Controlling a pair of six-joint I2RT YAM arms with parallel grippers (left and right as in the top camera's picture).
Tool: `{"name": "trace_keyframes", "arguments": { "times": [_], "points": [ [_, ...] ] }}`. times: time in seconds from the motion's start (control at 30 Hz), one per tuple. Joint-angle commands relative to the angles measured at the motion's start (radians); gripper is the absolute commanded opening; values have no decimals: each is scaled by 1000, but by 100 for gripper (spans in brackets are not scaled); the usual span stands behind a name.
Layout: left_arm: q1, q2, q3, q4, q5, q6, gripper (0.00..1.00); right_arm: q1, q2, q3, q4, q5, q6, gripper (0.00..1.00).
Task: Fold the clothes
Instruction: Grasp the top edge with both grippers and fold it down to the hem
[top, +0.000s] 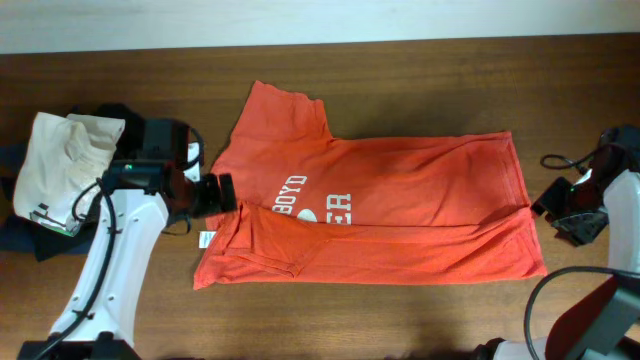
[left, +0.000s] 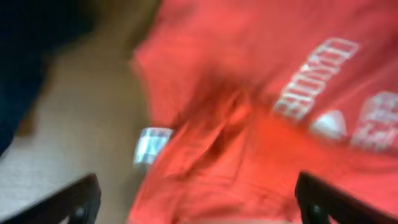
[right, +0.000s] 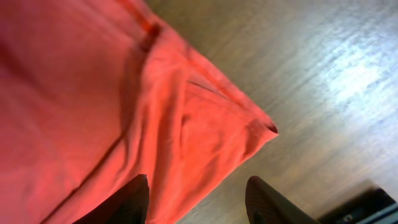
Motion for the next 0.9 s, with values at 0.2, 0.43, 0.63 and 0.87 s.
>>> {"name": "trace_keyframes", "arguments": {
  "times": [0.2, 0.43, 0.63, 0.87],
  "points": [
    [-6, 455, 204, 634, 177, 182, 98, 190, -66, 19, -6, -167, -166, 60],
    [-20, 713, 204, 945, 172, 140, 90, 228, -66, 17, -19, -167, -166, 61],
    [-45, 735, 204, 932, 256, 137, 21, 229, -56, 17, 42, -167, -166, 67],
    [-9, 648, 208, 849, 281, 19, 1, 228, 67, 17, 298, -108, -166, 69]
  ]
}}
